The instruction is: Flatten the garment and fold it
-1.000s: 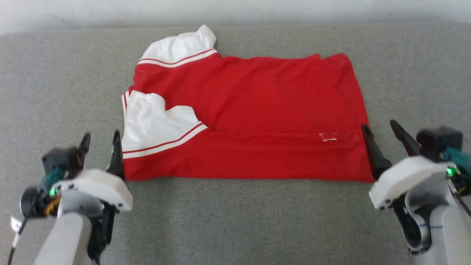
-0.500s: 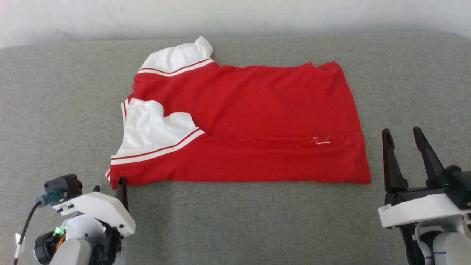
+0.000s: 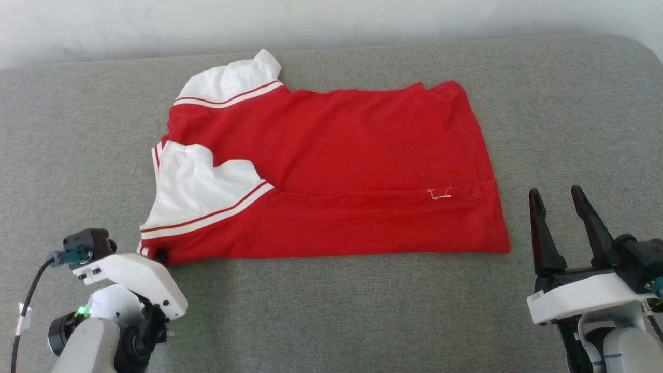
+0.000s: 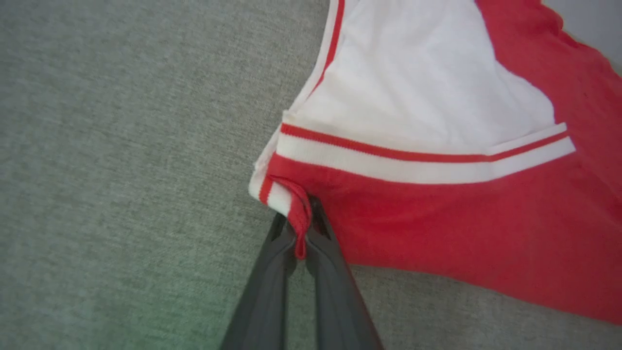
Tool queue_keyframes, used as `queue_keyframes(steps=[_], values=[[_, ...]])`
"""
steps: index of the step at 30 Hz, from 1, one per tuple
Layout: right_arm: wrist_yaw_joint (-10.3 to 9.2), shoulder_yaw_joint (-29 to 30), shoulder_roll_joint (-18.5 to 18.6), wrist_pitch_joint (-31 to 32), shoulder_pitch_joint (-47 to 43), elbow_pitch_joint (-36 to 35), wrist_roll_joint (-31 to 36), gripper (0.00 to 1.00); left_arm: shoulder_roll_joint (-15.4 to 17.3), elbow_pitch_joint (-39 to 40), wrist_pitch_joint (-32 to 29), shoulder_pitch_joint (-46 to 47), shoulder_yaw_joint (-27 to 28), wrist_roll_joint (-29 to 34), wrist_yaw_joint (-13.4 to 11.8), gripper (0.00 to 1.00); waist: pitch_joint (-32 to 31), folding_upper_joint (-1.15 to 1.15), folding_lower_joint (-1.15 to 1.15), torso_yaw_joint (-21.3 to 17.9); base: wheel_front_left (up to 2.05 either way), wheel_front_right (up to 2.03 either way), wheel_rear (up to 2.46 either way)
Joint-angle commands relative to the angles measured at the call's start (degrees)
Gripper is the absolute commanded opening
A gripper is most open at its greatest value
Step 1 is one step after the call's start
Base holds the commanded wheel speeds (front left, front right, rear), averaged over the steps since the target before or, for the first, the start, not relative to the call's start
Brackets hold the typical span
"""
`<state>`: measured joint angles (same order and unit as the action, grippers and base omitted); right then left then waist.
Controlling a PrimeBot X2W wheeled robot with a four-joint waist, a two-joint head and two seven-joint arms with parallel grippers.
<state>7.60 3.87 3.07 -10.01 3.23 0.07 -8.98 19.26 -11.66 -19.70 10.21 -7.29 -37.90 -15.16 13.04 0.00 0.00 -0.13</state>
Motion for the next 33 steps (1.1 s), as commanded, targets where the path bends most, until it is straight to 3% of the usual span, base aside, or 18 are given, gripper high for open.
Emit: queue_keyframes(steps=[1, 4, 11, 18, 19, 20, 22, 26, 33], values=[[-0.11, 0.6, -0.2, 0.8, 0.5, 0.6, 0.2, 1.0, -0.6, -0.5, 0.1, -0.5, -0.7, -0.1, 0.5, 0.0, -0.1, 0.0, 0.0, 0.3, 0.0, 0.0, 0.0], [-0.11, 1.7, -0.2, 5.9, 1.4, 2.9, -0.2, 1.0, -0.7, -0.4, 1.9, -0.5, -0.7, 0.3, 1.0, 0.0, -0.2, 0.0, 0.0, 0.9, 0.0, 0.0, 0.0], [-0.11, 3.3, -0.2, 27.3, 4.7, 8.2, -3.2, 1.0, -0.9, -0.6, 4.1, 0.6, -1.9, 1.3, 1.9, 0.0, 0.3, 0.0, 0.0, 2.5, 0.0, 0.0, 0.0], [-0.11, 2.6, -0.2, 47.5, 6.0, 6.9, 0.7, 1.0, -2.0, -1.1, 5.7, 1.6, -2.7, 0.9, 3.3, 0.0, 1.2, 0.0, 0.0, 3.8, 0.0, 0.0, 0.0], [-0.11, 2.2, -0.2, 50.0, 5.9, 6.3, 1.4, 0.83, -2.0, -1.3, 5.8, 1.7, -2.8, 0.9, 3.5, 0.0, 1.2, 0.0, 0.0, 3.9, 0.0, 0.0, 0.0], [-0.11, 1.8, -0.2, 52.2, 5.7, 5.5, 2.2, 0.42, -2.1, -1.4, 5.9, 1.8, -2.9, 0.9, 3.6, 0.0, 1.3, 0.0, 0.0, 4.0, 0.0, 0.0, 0.0], [-0.11, 1.5, -0.2, 55.3, 5.5, 3.9, 3.0, 0.0, -2.1, -1.6, 6.5, 2.0, -3.0, 1.0, 3.7, 0.0, 1.4, 0.0, 0.0, 4.2, 0.0, 0.0, 0.0], [-0.11, 1.7, -0.2, 55.7, 5.7, 1.0, 3.6, 0.0, -1.8, -1.6, 9.5, 2.3, -3.4, 2.4, 4.3, 0.0, 1.1, 0.0, 0.0, 4.3, 0.0, 0.0, 0.0], [-0.11, 2.6, -0.2, 43.8, 4.7, -1.3, 1.6, 0.0, -0.8, -0.8, 18.1, 0.6, -2.9, 6.0, 3.7, 0.0, -2.6, 0.0, 0.0, 4.4, 0.0, 0.0, 0.0]])
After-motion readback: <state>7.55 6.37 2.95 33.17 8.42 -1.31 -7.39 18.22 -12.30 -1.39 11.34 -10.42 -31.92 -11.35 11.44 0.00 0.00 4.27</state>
